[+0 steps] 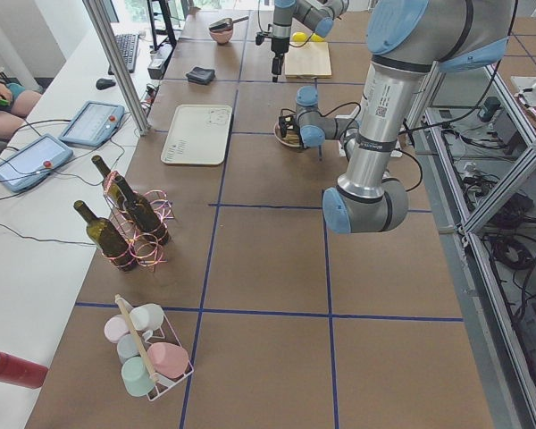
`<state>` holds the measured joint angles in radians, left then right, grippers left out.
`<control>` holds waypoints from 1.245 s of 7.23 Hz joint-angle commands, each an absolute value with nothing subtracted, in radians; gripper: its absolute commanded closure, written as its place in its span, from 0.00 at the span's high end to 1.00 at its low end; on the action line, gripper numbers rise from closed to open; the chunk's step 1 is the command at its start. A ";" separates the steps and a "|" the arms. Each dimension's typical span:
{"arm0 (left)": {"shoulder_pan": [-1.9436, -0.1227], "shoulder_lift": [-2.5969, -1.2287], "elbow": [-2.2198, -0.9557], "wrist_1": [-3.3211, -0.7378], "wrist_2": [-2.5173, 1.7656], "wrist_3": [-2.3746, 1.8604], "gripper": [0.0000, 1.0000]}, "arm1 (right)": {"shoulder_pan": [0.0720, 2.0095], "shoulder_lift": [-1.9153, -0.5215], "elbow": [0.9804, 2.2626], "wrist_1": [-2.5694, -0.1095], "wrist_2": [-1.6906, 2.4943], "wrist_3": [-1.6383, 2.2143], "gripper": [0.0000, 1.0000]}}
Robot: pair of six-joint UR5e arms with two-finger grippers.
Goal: Make sandwich and place on tray
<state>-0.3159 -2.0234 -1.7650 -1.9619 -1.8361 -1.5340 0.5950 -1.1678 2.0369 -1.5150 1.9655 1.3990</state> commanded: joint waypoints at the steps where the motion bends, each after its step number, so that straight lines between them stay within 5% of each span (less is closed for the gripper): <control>1: -0.318 -2.025 -1.785 -1.962 -1.841 -1.534 0.00 | 0.598 -1.178 2.045 -1.516 1.967 1.397 1.00; 9: -0.550 -2.074 -1.744 -2.061 -2.019 -1.720 0.00 | 0.721 -1.285 2.246 -1.858 1.967 0.982 1.00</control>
<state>-0.5187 -2.0656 -1.7709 -2.0089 -2.0167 -1.6220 0.6969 -1.2488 2.2252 -1.8514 1.9653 1.0363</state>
